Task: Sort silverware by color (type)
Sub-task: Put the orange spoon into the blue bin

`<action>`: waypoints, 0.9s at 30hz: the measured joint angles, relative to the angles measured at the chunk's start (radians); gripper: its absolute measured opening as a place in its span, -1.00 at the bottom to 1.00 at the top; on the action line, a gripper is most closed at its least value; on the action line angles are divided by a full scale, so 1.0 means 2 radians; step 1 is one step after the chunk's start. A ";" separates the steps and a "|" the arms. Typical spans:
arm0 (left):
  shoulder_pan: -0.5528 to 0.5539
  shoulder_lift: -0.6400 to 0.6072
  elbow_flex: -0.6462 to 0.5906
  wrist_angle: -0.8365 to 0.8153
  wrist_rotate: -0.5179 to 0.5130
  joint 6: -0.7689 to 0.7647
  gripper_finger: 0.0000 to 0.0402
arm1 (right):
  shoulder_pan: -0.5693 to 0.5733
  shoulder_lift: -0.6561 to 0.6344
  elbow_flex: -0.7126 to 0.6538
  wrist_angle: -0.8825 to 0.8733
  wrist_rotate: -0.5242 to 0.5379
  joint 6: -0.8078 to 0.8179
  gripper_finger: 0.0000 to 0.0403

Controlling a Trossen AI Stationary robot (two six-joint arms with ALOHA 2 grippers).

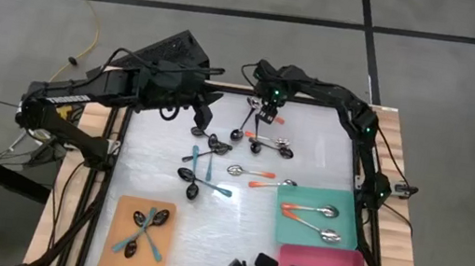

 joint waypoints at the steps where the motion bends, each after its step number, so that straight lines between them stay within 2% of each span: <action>1: 0.000 0.000 0.000 -0.001 0.000 0.000 -0.57 | 0.001 0.000 0.000 0.002 0.000 -0.001 0.17; 11: 0.000 0.000 0.000 0.000 -0.001 0.002 -0.54 | 0.020 0.023 0.008 -0.006 0.058 -0.071 0.17; 18: 0.021 0.000 -0.006 0.010 -0.034 0.023 -0.54 | 0.024 0.014 0.028 0.003 0.041 -0.077 0.17; 20: 0.044 -0.001 -0.018 0.023 -0.018 0.018 -0.54 | 0.024 0.003 0.045 0.003 0.034 -0.077 0.17; 22: 0.069 -0.001 -0.037 0.041 0.023 0.014 -0.54 | 0.022 -0.013 0.058 -0.006 0.032 -0.079 0.17; 27: 0.130 0.000 -0.136 0.151 0.080 -0.005 -0.54 | 0.010 -0.071 0.072 -0.007 0.032 -0.061 0.15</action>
